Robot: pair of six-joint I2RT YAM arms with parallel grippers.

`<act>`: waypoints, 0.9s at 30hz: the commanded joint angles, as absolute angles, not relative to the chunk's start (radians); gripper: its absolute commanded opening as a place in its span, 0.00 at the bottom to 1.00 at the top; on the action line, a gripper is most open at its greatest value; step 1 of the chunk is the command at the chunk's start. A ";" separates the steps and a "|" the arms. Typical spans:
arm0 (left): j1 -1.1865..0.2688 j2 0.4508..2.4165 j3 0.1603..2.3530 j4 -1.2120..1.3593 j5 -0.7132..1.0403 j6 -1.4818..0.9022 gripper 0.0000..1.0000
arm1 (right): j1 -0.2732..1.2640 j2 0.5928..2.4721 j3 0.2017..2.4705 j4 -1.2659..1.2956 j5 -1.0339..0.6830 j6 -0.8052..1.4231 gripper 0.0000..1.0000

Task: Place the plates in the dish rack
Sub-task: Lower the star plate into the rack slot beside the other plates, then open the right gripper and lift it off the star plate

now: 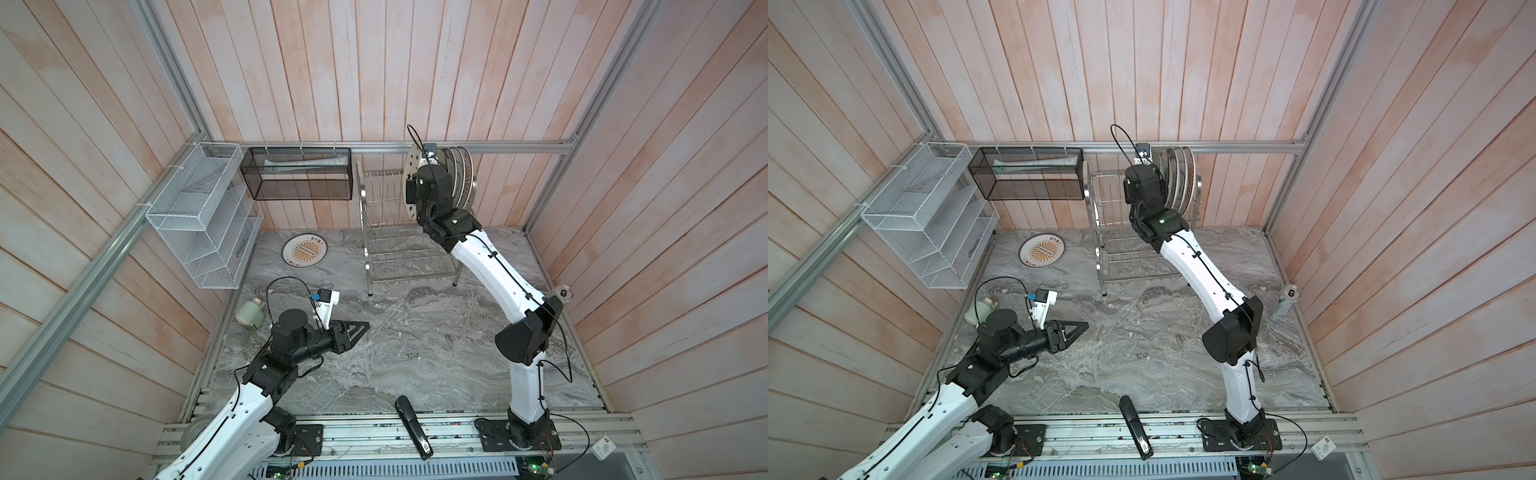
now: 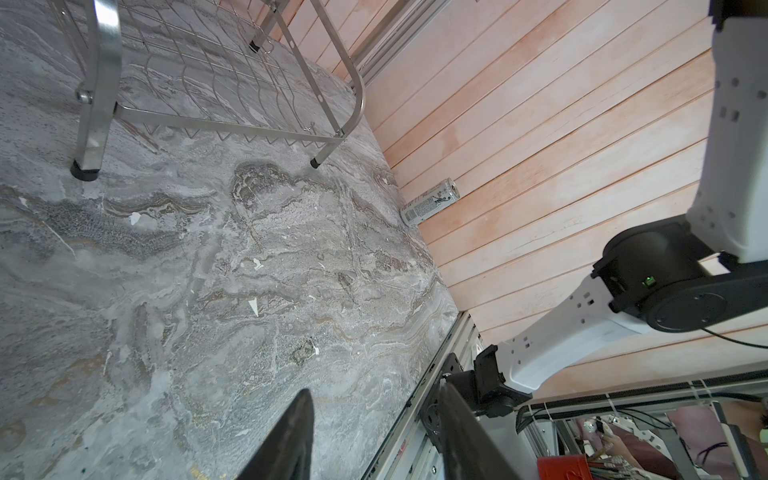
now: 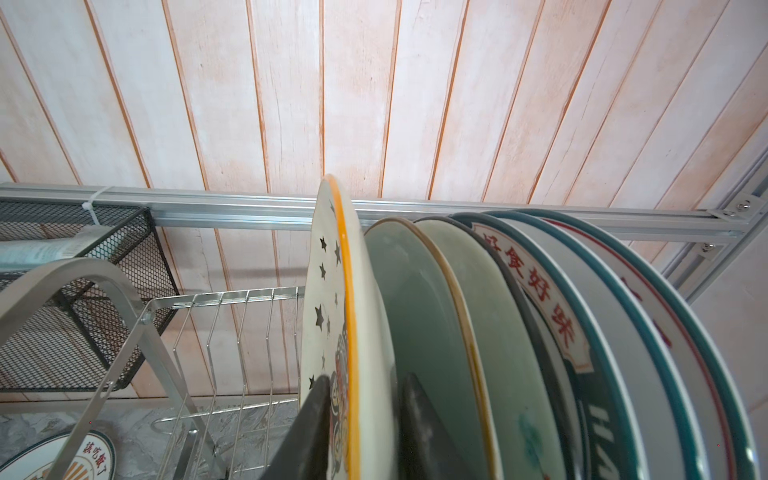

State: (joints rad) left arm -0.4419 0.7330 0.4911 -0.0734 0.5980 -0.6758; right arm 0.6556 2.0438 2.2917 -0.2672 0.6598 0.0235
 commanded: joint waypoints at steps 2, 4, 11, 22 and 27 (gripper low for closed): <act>-0.447 0.727 0.479 -0.067 0.604 -0.660 0.50 | 0.650 2.028 2.313 -0.241 0.643 0.029 0.34; -0.448 0.727 0.479 -0.069 0.603 -0.661 0.50 | 0.649 2.025 2.313 -0.239 0.640 0.027 0.36; -0.447 0.724 0.480 -0.068 0.601 -0.663 0.50 | 0.650 2.007 2.316 -0.232 0.617 0.008 0.46; -0.447 0.719 0.489 -0.073 0.582 -0.665 0.50 | 0.650 1.979 2.339 -0.231 0.559 -0.028 0.51; -0.447 0.707 0.498 -0.090 0.557 -0.667 0.50 | 0.650 1.964 2.356 -0.243 0.526 -0.043 0.54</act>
